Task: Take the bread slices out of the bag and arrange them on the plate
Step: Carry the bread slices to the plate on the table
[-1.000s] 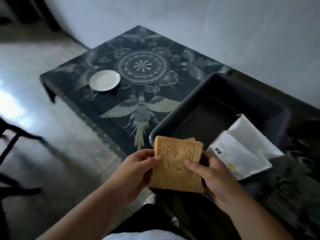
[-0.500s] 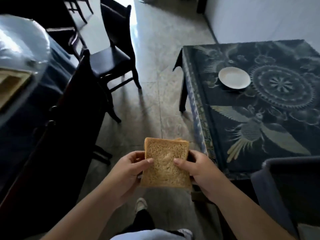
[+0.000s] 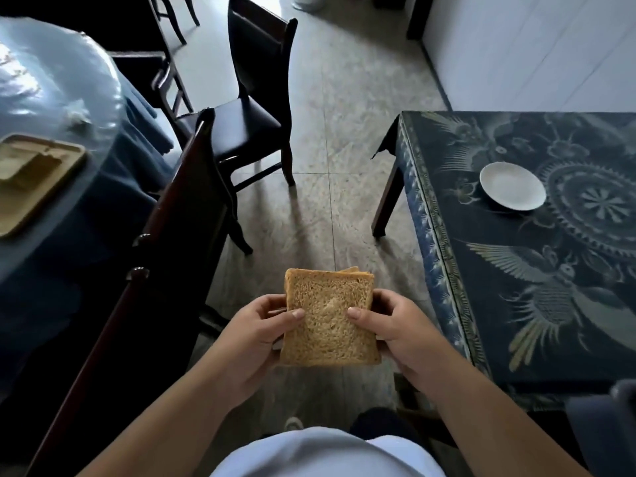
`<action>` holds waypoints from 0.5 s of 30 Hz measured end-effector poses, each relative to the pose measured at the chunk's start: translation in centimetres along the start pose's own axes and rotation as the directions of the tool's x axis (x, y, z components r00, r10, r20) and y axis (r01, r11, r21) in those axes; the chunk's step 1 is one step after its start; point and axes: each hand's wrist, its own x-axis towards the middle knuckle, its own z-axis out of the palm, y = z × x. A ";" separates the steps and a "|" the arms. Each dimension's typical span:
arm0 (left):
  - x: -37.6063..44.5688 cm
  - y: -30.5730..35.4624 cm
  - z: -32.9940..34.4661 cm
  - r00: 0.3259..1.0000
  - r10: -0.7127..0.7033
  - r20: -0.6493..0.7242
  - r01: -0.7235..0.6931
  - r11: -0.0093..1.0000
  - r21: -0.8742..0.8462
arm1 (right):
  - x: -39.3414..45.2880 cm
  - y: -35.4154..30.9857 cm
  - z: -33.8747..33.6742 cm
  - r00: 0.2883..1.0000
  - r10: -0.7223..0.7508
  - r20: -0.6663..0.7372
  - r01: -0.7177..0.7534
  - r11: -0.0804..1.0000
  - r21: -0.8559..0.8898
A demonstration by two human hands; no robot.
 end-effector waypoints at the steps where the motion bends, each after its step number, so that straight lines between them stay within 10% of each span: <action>1: 0.7 0.5 -0.3 1.000 -0.001 0.004 0.001 1.000 0.003 | 0.7 -0.4 0.1 1.000 -0.004 -0.003 0.004 1.000 -0.002; 15: 19.7 10.2 4.0 0.998 -0.004 -0.062 0.005 1.000 0.010 | 19.4 -11.3 -5.0 0.999 -0.022 0.027 0.022 1.000 0.010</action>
